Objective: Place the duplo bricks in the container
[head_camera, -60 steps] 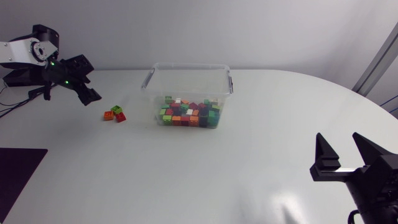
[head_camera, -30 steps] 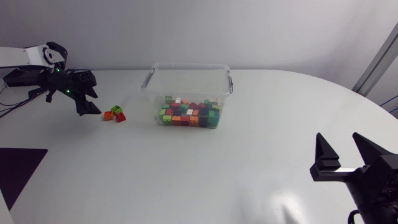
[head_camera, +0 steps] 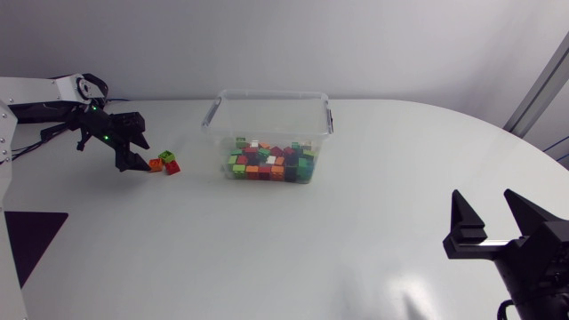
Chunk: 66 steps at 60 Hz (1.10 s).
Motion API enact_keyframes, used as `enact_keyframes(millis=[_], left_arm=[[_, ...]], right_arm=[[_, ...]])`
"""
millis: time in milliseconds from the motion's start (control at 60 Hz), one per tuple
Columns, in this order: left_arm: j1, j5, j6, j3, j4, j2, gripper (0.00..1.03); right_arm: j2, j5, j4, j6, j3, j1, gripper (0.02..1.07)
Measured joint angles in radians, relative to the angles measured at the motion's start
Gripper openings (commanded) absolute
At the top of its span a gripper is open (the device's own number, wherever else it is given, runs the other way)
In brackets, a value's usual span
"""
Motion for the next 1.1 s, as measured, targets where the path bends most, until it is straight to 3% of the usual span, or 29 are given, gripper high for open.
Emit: enact_keyframes(millis=[267,367,467,583,900,1017,1100], left_arm=[[-0.009,0.004,0.008,0.043,-0.056,0.059,0.96],[-0.019,0.004,0.008,0.043,-0.064,0.073,0.87],[-0.027,0.004,0.008,0.044,-0.067,0.084,0.67],[-0.031,0.004,0.011,0.048,-0.082,0.093,0.22],[-0.024,-0.024,0.011,-0.002,-0.156,0.035,0.21],[-0.032,-0.003,0.006,-0.135,-0.201,-0.155,0.21],[-0.078,0.044,-0.041,-0.229,-0.21,-0.375,0.21]], right_arm=[[0.0,0.0,0.0,0.0,0.0,0.0,1.03],[0.0,0.0,0.0,0.0,0.0,0.0,1.03],[0.0,0.0,0.0,0.0,0.0,0.0,1.03],[0.0,0.0,0.0,0.0,0.0,0.0,1.03],[0.0,0.0,0.0,0.0,0.0,0.0,1.03],[0.0,0.0,0.0,0.0,0.0,0.0,1.03],[0.0,0.0,0.0,0.0,0.0,0.0,1.03]])
